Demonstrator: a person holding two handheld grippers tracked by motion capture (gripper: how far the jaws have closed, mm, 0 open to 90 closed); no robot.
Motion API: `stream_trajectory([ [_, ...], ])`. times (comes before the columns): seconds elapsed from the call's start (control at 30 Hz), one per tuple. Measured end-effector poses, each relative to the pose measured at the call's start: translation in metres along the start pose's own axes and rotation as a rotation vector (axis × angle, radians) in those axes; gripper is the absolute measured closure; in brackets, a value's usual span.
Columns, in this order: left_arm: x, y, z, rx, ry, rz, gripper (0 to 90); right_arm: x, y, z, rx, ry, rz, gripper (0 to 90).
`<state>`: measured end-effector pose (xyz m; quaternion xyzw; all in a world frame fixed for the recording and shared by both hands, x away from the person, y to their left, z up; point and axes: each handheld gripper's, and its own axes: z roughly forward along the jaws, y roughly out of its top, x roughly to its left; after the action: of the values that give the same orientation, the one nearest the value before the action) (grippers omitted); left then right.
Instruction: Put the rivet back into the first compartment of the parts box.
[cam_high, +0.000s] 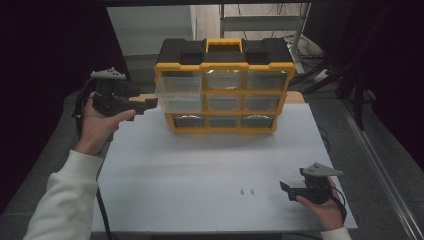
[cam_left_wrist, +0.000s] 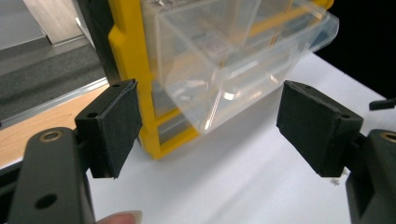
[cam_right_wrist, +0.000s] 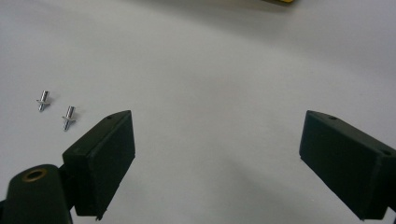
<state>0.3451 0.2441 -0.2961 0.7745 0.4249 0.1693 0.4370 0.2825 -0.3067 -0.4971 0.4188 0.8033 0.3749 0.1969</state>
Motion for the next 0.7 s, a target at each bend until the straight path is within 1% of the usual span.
stream_trajectory([
  [0.07,0.001,-0.007,0.0,0.004,0.002,-0.002,22.6,0.0,0.0,0.0,-0.001,0.0,0.0,11.0],
  [0.1,0.003,-0.015,0.0,0.004,-0.001,-0.011,22.5,0.0,0.0,0.0,-0.001,-0.001,0.0,11.1],
  [0.13,0.003,-0.015,0.0,0.004,-0.001,-0.011,22.2,0.0,0.0,0.0,-0.001,-0.001,0.0,11.1],
  [0.17,0.003,-0.018,0.001,0.004,-0.001,-0.013,21.9,0.0,0.0,-0.001,-0.005,0.0,0.0,11.0],
  [0.2,0.004,-0.027,0.003,0.013,0.003,-0.017,21.5,0.0,0.0,-0.001,-0.005,-0.001,-0.001,11.0],
  [0.23,0.004,-0.027,0.003,0.013,0.003,-0.017,20.9,0.0,0.0,-0.001,-0.006,-0.002,-0.001,11.0],
  [0.27,0.005,-0.037,0.005,0.028,0.018,-0.015,20.1,0.0,0.0,-0.001,-0.006,-0.003,-0.001,11.0],
  [0.3,0.005,-0.037,0.005,0.028,0.018,-0.015,19.7,0.0,0.0,-0.001,-0.006,-0.003,-0.001,11.0],
  [0.37,0.007,-0.05,0.007,0.024,0.019,-0.025,19.1,0.0,0.0,-0.001,-0.004,-0.004,-0.002,10.9],
  [0.4,0.007,-0.05,0.007,0.024,0.019,-0.025,18.8,0.0,0.0,-0.001,-0.004,-0.004,-0.001,11.0],
  [0.43,0.007,-0.058,0.008,0.021,0.02,-0.028,18.6,0.0,0.0,0.0,-0.003,-0.004,-0.001,11.0],
  [0.47,0.007,-0.061,0.009,0.023,0.021,-0.03,18.3,0.0,0.0,0.0,-0.002,-0.004,-0.001,10.9],
  [0.5,0.007,-0.061,0.009,0.023,0.021,-0.03,18.2,0.0,0.0,0.0,-0.002,-0.004,-0.001,10.9],
  [0.57,0.006,-0.068,0.011,0.026,0.021,-0.027,18.0,0.0,0.0,0.0,-0.002,-0.005,-0.001,10.9],
  [0.63,0.004,-0.075,0.014,0.033,0.022,-0.023,17.9,0.0,0.0,0.0,-0.003,-0.007,-0.001,10.9],
  [0.67,0.003,-0.082,0.019,0.047,0.018,-0.019,17.8,0.0,0.0,-0.001,-0.003,-0.007,0.001,11.0],
  [0.7,0.003,-0.082,0.019,0.047,0.018,-0.019,17.7,0.0,0.0,-0.001,-0.003,-0.007,0.001,11.0],
])
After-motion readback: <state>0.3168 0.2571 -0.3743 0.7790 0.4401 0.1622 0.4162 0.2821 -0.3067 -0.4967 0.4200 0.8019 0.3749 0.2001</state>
